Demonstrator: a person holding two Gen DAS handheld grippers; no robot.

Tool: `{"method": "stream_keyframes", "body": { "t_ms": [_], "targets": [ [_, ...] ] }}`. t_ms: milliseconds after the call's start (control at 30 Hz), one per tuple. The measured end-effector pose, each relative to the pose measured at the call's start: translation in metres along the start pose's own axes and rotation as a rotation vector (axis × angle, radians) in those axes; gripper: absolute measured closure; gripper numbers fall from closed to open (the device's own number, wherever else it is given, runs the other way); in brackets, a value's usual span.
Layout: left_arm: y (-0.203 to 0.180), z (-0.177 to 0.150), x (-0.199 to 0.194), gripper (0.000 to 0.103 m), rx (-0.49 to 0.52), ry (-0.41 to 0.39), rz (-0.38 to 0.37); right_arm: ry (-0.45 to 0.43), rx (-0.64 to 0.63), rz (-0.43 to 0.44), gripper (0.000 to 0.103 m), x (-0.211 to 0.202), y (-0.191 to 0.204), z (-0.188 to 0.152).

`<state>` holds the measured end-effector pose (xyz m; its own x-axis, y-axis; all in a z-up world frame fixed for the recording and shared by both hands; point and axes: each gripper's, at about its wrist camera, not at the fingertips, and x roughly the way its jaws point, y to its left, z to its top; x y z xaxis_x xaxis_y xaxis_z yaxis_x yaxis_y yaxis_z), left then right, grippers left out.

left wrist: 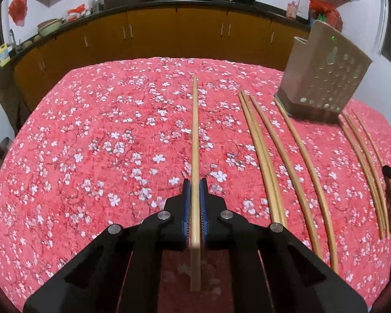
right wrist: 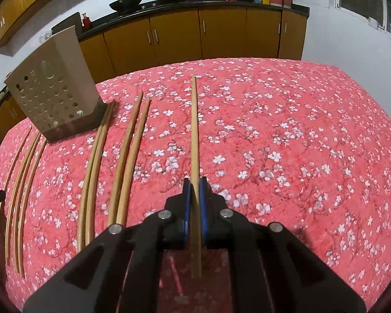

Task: Organize utensils
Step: 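Lift the left tool's chopstick upright over the holder while the right tool carries its own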

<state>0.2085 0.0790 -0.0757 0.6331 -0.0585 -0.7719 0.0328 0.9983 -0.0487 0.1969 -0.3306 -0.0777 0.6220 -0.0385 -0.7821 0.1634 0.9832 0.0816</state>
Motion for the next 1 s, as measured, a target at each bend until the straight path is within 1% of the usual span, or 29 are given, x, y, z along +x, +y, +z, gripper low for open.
{"method": "stream_keyframes", "body": {
  "t_ms": [167,267,467,533,600,733,1000],
  "targets": [
    [0.003,-0.009,-0.008,0.095,0.003,0.000,-0.018,-0.001,-0.004,0.006,0.093,-0.007,-0.001,-0.006],
    [0.002,-0.015,-0.011,0.095,0.005,-0.002,-0.015,0.000,-0.003,0.006,0.093,-0.009,0.002,-0.010],
    [-0.002,-0.017,-0.013,0.095,0.021,0.001,0.004,0.000,-0.014,0.007,0.095,-0.011,0.003,-0.011],
    [-0.002,-0.017,-0.014,0.095,0.028,0.011,0.013,-0.017,-0.005,0.019,0.095,-0.017,0.000,-0.010],
    [-0.002,-0.015,-0.017,0.095,0.026,0.004,0.013,-0.044,0.000,0.029,0.095,-0.027,-0.002,-0.008],
    [0.004,-0.006,-0.041,0.095,0.014,-0.053,0.013,-0.123,0.007,0.044,0.095,-0.056,-0.006,0.002],
    [0.010,0.023,-0.094,0.095,-0.019,-0.220,0.006,-0.266,0.020,0.051,0.095,-0.099,-0.012,0.025]
  ]
}}
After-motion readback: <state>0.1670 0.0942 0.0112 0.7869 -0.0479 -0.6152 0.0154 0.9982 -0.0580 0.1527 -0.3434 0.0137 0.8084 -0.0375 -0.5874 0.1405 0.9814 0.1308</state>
